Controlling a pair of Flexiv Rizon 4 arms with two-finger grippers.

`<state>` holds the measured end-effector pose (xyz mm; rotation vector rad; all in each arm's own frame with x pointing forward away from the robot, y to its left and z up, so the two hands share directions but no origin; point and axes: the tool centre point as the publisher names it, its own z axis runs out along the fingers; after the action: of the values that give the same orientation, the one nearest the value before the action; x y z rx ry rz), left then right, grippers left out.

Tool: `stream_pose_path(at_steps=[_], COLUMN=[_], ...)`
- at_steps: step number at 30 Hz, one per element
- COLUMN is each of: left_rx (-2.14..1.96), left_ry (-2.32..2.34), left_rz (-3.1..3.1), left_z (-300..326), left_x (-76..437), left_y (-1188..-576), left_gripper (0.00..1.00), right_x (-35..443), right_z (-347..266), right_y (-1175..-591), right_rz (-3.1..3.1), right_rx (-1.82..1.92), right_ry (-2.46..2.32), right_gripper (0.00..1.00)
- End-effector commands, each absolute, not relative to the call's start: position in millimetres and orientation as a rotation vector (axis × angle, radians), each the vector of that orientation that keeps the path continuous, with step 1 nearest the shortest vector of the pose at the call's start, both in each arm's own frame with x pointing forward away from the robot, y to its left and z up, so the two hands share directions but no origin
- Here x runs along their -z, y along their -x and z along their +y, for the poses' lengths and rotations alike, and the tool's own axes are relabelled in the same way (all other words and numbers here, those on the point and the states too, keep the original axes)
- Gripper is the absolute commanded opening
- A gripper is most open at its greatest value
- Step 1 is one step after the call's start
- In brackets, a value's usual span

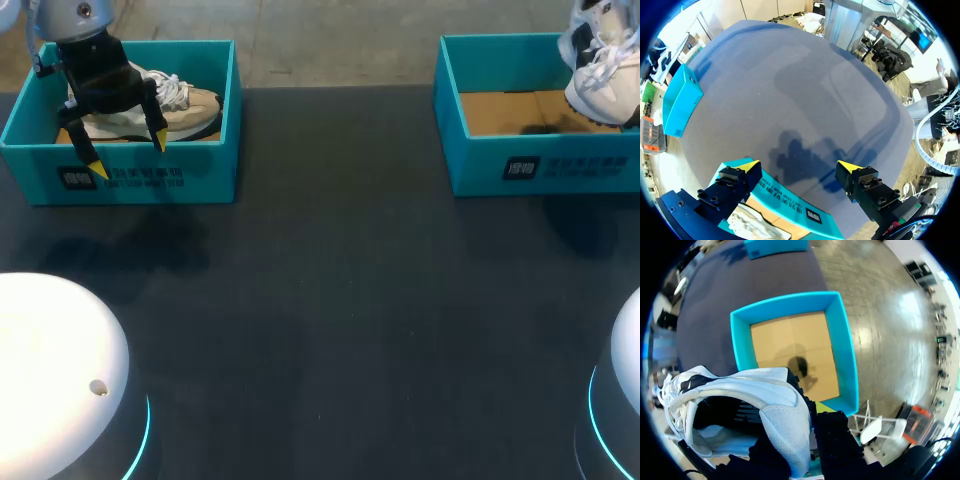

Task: Take the shoe out of the shoebox, open the shoe tongue, remove and reinsert the insole, then place the shoe into the shoebox

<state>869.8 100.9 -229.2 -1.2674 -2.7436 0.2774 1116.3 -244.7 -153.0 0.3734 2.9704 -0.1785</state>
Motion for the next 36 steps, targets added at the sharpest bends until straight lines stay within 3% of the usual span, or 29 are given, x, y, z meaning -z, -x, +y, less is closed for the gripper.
stream_pose_path(at_steps=[1,14,28,36], left_rx=[-0.272,-0.272,-0.272,-0.272], left_ry=[1.267,1.267,1.267,1.267], left_rz=[-2.743,-2.743,-2.743,-2.743], left_z=[101.1,101.1,101.1,101.1], left_x=[228.9,228.9,228.9,228.9], left_y=[-869.8,-869.8,-869.8,-869.8], left_gripper=[1.00,1.00,1.00,1.00], right_x=[150.2,154.8,154.7,163.8], right_z=[-256.8,-268.5,-268.8,-305.0], right_y=[-1083.6,-1082.1,-1082.7,-1078.3], right_rz=[2.740,2.642,2.644,2.229], right_rx=[0.158,0.037,0.029,-0.005], right_ry=[-0.961,-1.391,-1.398,-1.935], right_gripper=[0.00,0.00,0.00,0.00])
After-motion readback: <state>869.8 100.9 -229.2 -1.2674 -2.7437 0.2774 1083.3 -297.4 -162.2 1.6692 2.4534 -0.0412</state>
